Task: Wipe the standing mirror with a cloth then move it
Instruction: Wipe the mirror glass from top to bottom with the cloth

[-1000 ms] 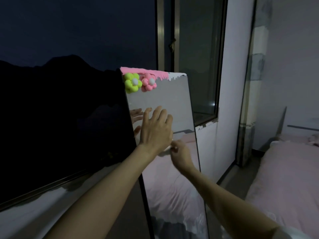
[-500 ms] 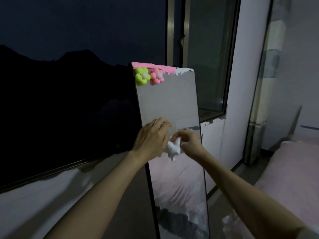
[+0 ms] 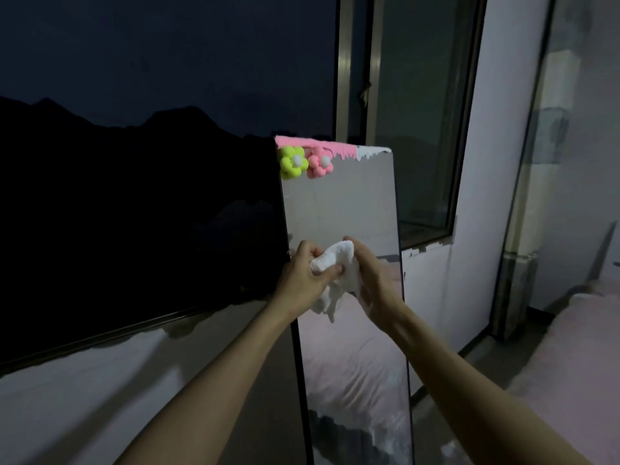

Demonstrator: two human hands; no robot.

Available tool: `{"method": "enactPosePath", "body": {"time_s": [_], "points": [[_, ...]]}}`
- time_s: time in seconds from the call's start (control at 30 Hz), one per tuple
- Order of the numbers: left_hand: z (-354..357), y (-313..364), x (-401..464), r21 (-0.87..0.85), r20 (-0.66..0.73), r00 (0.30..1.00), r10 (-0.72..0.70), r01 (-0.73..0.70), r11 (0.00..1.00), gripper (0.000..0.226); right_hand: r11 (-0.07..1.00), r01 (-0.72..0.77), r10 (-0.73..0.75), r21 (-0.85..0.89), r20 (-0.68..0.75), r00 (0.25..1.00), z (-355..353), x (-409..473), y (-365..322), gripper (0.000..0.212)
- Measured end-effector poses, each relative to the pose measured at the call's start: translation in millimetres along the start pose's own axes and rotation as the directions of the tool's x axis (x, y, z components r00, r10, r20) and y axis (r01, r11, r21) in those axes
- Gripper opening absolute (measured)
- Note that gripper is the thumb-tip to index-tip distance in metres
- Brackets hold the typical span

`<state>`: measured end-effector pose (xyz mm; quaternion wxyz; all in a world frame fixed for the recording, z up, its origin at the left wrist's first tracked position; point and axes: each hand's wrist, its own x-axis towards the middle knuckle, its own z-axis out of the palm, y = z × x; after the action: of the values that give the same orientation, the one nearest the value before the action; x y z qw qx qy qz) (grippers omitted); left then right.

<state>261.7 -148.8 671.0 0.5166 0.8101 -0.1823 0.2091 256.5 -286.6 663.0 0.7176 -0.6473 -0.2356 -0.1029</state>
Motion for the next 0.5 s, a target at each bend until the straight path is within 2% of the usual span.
{"method": "enactPosePath", "body": {"time_s": [0.07,0.13,0.2,0.33,0.4,0.43,0.5], "points": [[-7,6,7,0.032,-0.065,0.996,0.062,-0.06,0.998,0.026,0.999,0.022,-0.021,-0.023,0.083,0.996,3,13,-9,0.045],[-16,12,13,0.094,-0.123,0.98,0.155,-0.144,0.985,0.02,0.999,0.037,-0.035,-0.022,0.096,0.995,6,24,-14,0.043],[-24,14,22,0.201,-0.134,0.956,0.261,-0.232,0.952,0.017,1.0,0.007,-0.007,0.018,0.042,0.999,8,33,-12,0.039],[-34,12,45,0.374,-0.069,0.917,0.394,-0.342,0.862,0.024,1.0,0.025,-0.025,-0.002,-0.068,0.997,10,53,-9,0.046],[-40,12,55,0.441,-0.131,0.84,0.526,-0.426,0.79,0.026,0.995,0.094,-0.095,-0.016,-0.135,0.986,13,62,-15,0.037],[-44,10,60,0.475,-0.195,0.774,0.603,-0.464,0.748,0.026,0.991,0.128,-0.132,-0.034,-0.195,0.972,15,66,-18,0.035],[-51,4,68,0.501,-0.344,0.67,0.658,-0.461,0.732,0.025,0.967,0.191,-0.238,-0.169,-0.329,0.914,17,72,-22,0.039]]}}
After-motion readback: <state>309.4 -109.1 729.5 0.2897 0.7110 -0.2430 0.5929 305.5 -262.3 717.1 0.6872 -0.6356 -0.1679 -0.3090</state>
